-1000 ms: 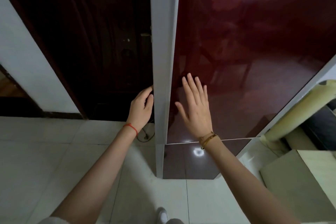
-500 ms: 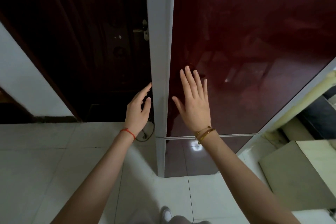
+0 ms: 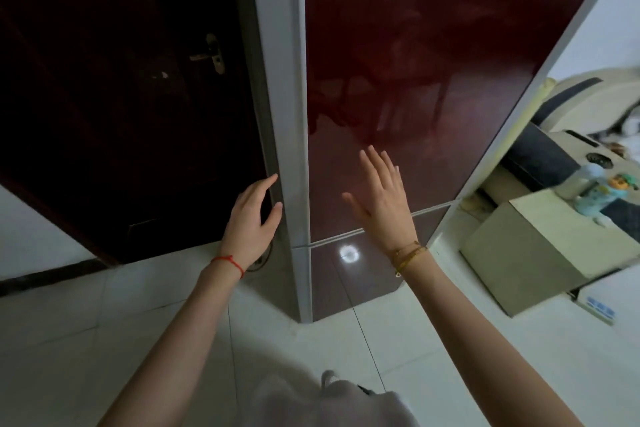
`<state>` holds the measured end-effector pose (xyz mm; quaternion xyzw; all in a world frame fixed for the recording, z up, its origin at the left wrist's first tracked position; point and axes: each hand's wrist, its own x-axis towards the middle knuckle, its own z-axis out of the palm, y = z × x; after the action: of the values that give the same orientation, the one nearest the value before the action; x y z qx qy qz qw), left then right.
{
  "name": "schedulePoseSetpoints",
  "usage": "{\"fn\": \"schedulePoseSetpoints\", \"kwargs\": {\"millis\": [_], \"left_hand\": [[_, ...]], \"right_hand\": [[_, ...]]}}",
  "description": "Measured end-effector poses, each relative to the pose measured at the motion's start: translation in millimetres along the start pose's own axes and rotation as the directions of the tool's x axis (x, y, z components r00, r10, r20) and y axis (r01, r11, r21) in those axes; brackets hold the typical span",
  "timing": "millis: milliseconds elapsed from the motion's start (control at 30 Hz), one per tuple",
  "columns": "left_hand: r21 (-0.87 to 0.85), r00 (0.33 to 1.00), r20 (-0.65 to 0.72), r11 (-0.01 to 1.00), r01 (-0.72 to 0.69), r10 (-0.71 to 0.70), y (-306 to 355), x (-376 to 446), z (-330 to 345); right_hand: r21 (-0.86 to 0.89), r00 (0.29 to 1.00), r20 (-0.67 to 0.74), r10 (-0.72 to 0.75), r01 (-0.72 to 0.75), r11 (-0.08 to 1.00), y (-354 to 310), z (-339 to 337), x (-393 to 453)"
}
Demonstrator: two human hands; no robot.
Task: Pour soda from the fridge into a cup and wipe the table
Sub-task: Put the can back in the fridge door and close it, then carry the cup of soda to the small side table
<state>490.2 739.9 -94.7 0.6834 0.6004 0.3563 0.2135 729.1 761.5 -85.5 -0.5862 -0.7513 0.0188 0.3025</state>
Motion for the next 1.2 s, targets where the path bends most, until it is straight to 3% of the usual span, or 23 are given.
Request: {"fn": "schedulePoseSetpoints", "kwargs": {"millis": [167, 433, 800, 1200], "left_hand": [[0.06, 0.988, 0.111, 0.992, -0.11, 0.103, 0.0, -15.6, -1.1], [-0.021, 0.908, 0.313, 0.957, -0.288, 0.28, 25.1, -34.3, 23.7], [-0.126, 0.702, 0.546, 0.873, -0.47, 0.457, 101.0, -72.9, 88.2], [-0.289, 0.481, 0.627, 0.756, -0.588, 0.613, 198.2, -156.9, 182.6]], "right_hand": [[-0.027, 0.99, 0.024, 0.14, -0.14, 0.99, 0.9, -9.4, -42.8], [-0.05, 0.921, -0.062, 0.384, -0.387, 0.921, 8.8, -53.6, -133.8], [-0.133, 0.751, -0.186, 0.634, -0.658, 0.741, 19.2, -114.4, -261.0], [-0.092, 0.561, -0.307, 0.769, -0.822, 0.563, 46.8, -186.7, -408.9]]}}
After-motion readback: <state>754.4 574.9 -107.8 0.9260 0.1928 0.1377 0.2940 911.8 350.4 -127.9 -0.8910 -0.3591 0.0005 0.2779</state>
